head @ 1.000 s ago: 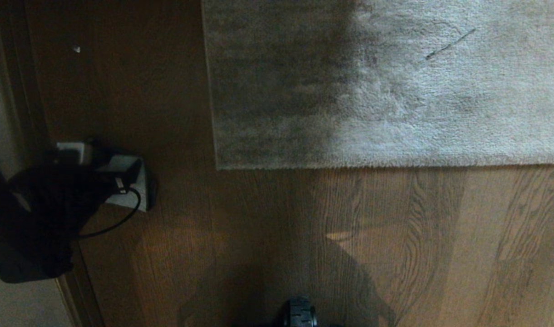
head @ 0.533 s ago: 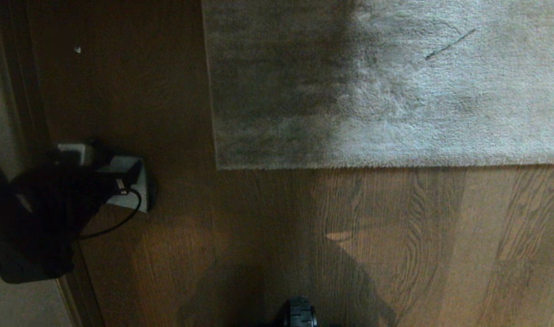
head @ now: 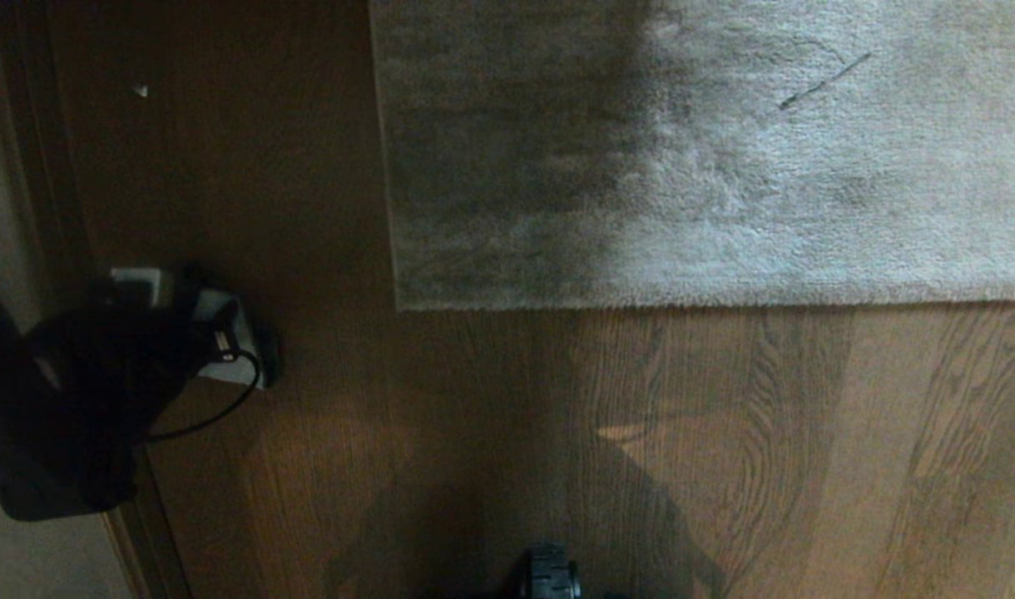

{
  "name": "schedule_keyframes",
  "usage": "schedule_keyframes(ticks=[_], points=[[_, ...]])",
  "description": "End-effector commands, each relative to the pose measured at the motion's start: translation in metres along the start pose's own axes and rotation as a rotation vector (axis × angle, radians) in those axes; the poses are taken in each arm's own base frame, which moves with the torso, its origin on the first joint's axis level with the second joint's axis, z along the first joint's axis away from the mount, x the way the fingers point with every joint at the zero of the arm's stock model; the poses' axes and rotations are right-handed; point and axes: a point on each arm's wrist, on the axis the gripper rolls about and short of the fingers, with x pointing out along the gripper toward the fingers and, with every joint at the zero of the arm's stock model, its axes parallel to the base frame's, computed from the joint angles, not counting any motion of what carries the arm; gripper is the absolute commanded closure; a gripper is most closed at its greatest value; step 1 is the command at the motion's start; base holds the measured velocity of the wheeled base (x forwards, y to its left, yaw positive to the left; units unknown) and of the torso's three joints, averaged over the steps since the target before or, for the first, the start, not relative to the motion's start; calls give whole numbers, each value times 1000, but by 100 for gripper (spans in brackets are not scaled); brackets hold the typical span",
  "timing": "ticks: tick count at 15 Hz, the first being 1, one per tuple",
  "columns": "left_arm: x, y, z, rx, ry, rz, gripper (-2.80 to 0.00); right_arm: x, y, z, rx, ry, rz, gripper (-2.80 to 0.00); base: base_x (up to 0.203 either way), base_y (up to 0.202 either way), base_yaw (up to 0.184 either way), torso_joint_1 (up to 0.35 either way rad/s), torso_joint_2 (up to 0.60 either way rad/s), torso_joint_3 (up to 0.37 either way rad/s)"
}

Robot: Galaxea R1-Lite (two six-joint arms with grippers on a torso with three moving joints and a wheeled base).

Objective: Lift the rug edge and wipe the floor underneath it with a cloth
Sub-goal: Pick up the rag

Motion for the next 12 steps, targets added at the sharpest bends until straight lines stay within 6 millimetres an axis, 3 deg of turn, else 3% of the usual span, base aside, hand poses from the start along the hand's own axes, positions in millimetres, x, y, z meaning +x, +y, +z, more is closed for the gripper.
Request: schedule_keyframes(ticks=[1,12], points=[[-1,0,2,1,-14,-2,0,0,0,0,0,0,0,0,0,0,0,0,0,0],[-14,2,6,-8,-51,13,0,0,0,0,0,-1,0,0,0,0,0,0,0,0]])
